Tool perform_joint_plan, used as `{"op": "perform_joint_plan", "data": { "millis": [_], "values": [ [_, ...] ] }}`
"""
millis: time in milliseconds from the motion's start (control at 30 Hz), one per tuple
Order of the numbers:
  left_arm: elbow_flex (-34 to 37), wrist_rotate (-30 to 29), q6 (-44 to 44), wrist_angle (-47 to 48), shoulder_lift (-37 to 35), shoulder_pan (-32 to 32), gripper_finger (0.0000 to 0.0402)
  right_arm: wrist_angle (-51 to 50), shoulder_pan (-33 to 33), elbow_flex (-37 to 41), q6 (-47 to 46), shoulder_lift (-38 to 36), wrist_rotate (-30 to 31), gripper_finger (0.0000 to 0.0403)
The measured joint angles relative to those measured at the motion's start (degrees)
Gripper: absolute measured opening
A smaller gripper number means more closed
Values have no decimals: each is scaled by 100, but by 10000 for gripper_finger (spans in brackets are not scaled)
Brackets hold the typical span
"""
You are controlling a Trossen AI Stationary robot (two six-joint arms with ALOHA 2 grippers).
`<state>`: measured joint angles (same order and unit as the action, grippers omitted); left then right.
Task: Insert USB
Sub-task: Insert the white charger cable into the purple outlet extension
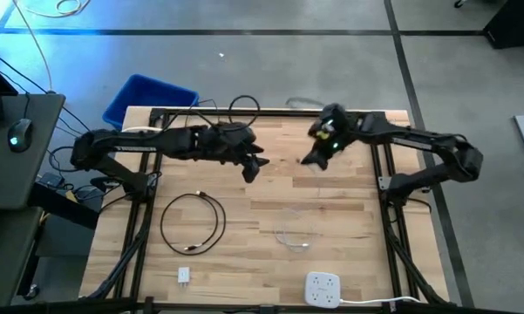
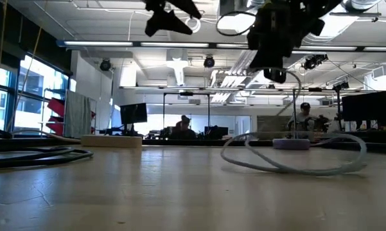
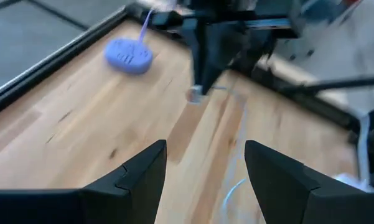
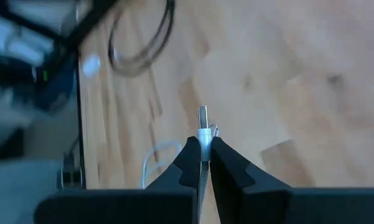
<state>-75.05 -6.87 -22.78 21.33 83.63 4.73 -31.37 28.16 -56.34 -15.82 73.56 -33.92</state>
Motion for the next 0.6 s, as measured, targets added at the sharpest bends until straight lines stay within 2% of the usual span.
{"op": "perform_joint_plan", "data": {
  "millis": [133,300,600],
  "values": [
    [0,105,78,-882,43,201,195,380,582,0,-67,-472,-165,0],
    [0,240,165,-1816,191,745,195,977,1205,0,67,-527,-1394,0],
    [-79,1025,-869,-3186,946,1620,195,1336,1515,0,940,-68,-3263,0]
  ]
}}
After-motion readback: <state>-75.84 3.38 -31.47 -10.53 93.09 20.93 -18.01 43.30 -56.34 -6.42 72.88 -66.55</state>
